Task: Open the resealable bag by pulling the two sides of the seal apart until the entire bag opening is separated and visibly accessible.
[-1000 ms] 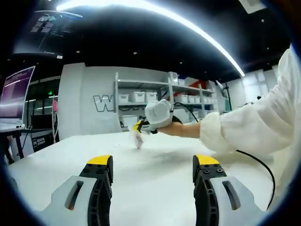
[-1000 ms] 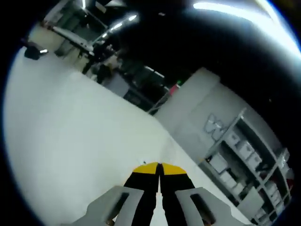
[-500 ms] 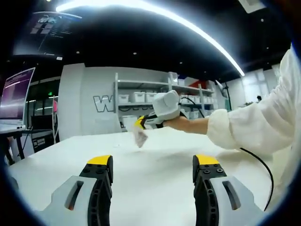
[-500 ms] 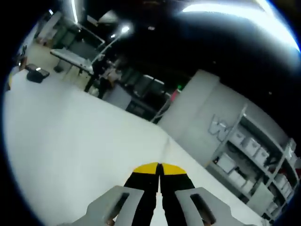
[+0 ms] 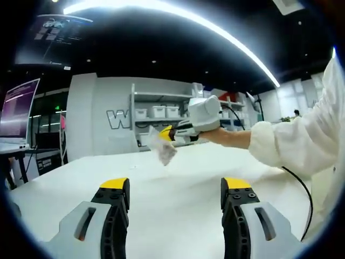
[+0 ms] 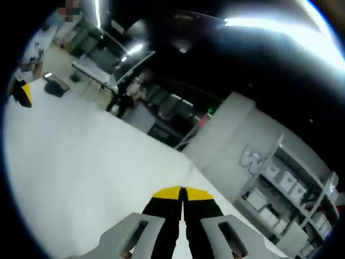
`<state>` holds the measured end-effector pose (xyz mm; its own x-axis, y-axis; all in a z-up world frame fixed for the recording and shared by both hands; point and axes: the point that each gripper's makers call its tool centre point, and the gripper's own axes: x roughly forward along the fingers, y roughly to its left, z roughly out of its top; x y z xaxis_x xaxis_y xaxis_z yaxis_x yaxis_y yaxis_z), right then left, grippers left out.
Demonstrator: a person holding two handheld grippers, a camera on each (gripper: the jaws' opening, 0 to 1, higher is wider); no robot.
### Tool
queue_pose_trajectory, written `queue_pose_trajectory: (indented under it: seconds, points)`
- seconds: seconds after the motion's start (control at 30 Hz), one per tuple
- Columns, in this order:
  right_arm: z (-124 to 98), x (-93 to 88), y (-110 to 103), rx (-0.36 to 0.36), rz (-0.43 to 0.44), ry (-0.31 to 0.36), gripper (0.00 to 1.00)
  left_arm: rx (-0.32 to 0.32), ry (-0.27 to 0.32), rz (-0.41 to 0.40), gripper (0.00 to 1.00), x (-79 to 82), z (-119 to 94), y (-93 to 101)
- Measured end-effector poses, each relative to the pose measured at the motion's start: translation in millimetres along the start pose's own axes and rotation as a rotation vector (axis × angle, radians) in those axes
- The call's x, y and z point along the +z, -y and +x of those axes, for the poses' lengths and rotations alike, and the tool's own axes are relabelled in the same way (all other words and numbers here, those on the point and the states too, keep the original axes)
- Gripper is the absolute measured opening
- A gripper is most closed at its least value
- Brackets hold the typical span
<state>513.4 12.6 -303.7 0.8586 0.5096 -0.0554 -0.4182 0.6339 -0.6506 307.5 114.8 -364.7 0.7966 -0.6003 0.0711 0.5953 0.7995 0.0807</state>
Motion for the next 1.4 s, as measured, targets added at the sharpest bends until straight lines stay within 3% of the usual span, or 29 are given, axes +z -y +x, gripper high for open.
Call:
queue_pose_trajectory:
  seconds: [0.9, 1.4]
  points:
    - [-82, 40.6, -26, 0.042, -0.08, 0.128, 0.0, -0.004, -0.011, 0.009, 0.67, 0.2, 0, 3.2]
    - [-127, 36.3, -52, 0.081, -0.11, 0.135, 0.0, -0.004, -0.013, 0.011, 0.67, -0.2, 0, 4.9]
